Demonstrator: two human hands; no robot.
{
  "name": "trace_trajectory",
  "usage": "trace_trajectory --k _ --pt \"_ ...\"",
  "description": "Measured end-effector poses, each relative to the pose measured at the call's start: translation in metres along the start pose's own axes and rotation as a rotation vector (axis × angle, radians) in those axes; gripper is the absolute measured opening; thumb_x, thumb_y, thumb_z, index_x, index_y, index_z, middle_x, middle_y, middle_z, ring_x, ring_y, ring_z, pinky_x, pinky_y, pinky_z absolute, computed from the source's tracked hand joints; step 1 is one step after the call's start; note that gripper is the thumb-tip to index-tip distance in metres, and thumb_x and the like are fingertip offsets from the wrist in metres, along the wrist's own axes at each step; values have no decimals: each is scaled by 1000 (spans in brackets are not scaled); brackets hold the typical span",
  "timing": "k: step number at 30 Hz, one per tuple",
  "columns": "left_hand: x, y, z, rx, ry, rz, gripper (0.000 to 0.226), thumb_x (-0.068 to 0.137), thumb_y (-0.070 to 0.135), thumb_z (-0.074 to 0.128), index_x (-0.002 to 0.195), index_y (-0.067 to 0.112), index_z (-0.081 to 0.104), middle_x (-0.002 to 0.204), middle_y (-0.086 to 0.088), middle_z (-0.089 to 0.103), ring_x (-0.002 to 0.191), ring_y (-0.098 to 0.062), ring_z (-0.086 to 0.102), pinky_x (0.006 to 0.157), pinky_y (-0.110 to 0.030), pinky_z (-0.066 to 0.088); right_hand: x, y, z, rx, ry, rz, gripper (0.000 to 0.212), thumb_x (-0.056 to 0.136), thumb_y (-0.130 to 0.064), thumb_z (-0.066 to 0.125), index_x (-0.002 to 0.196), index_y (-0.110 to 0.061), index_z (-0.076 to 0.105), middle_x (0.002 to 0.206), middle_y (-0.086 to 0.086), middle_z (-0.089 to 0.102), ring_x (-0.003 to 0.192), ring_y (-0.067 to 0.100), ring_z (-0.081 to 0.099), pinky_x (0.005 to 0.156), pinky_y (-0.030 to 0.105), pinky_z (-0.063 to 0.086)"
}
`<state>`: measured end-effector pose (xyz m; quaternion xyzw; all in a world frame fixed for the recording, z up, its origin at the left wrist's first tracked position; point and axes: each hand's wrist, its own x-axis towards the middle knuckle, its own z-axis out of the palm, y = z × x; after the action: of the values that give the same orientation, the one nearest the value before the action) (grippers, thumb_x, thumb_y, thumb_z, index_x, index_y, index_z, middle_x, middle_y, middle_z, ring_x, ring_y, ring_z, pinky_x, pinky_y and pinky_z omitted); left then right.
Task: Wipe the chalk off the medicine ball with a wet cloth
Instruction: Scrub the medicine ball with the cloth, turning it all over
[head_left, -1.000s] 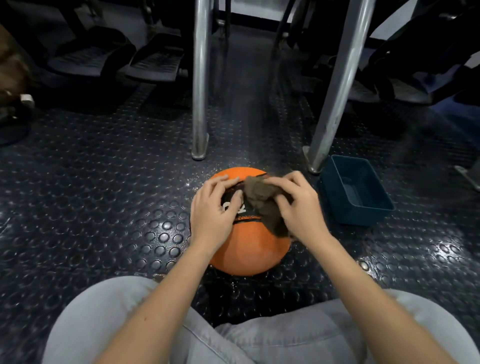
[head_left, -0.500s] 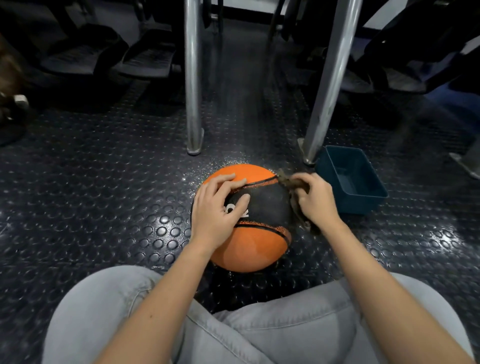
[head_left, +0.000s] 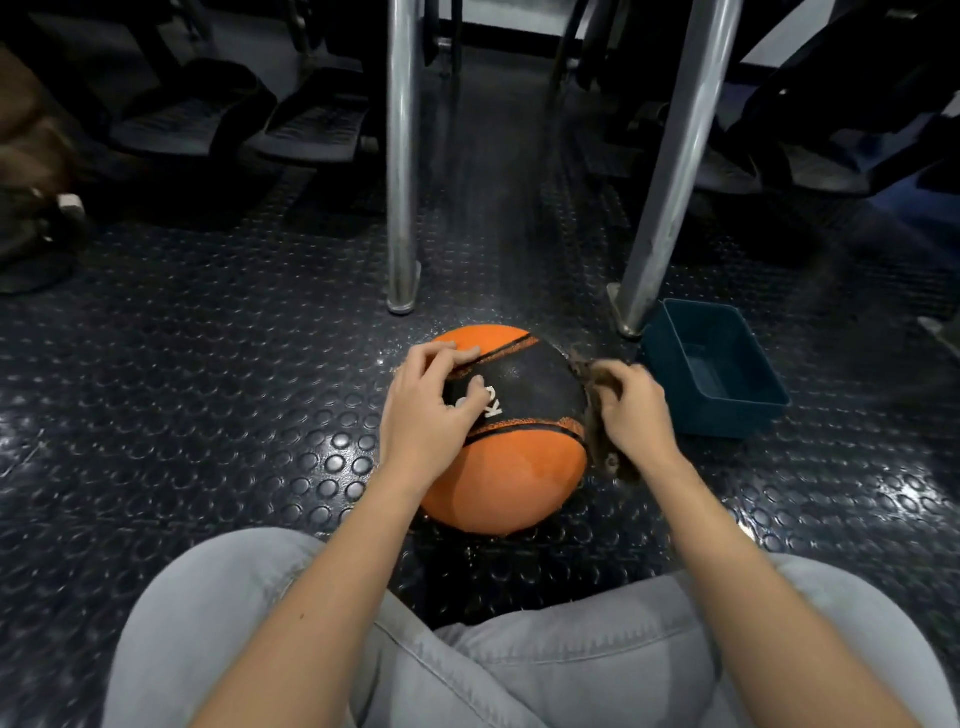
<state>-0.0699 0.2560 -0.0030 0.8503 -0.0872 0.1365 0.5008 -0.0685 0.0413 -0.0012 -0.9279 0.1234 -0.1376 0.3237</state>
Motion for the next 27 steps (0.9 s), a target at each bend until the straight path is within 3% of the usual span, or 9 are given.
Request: trace_trajectory --k 2,6,12,15,18,20,23,25,27 --pt "5 11 2 1 7 -78 24 82 39 51 103 31 61 109 20 44 104 -13 55 91 -40 46 1 6 4 3 -28 67 28 93 -8 50 117 -17 61 114 10 57 109 27 53 90 34 41" --pt "11 22 12 218 7 -81 36 95 32 45 130 26 52 134 6 47 127 -18 42 110 -37 27 -6 -13 6 81 -18 3 26 92 -7 52 113 -19 62 109 7 56 107 25 53 86 25 37" --pt "15 0 -4 200 44 -126 33 97 35 46 126 31 59 130 10 50 120 -14 45 104 -37 34 -35 -60 12 4 -21 -604 45 71 6 42 100 -16 68 98 6 57 91 19 41 79 33 33" --pt "14 -4 -12 134 12 -109 33 97 38 46 127 33 58 130 14 49 120 -11 44 103 -34 35 -18 -46 16 19 -26 -484 53 71 15 38 102 -18 67 99 -2 53 91 15 36 80 31 28" --pt "8 -1 -9 137 24 -75 43 89 47 40 124 35 60 128 17 50 119 -8 43 102 -34 37 6 -17 18 11 -76 -242 52 76 20 39 104 -14 66 101 -1 54 101 28 48 92 37 38" --pt "5 3 -6 153 38 -69 45 85 49 39 122 35 61 127 18 50 118 -7 44 101 -37 39 6 -17 16 83 -69 -159 47 77 21 41 102 -10 66 102 5 58 106 30 54 95 33 40" --pt "5 2 -6 158 51 -63 48 82 53 37 120 37 62 126 18 51 117 -6 44 100 -39 40 -17 -48 12 131 -48 -360 46 71 18 42 98 -9 67 95 1 55 95 25 52 85 26 35" --pt "5 -3 -9 147 33 -42 56 78 59 32 121 38 61 126 18 51 116 -5 44 99 -38 40 -33 -68 10 67 -85 -565 46 70 11 40 99 -12 67 92 1 54 89 23 46 79 33 35" --pt "2 -7 -10 130 19 -20 57 77 59 31 121 38 61 126 18 51 116 -4 43 99 -37 41 -31 -63 12 17 -77 -589 48 69 10 39 100 -14 66 93 1 54 89 24 46 79 37 36"
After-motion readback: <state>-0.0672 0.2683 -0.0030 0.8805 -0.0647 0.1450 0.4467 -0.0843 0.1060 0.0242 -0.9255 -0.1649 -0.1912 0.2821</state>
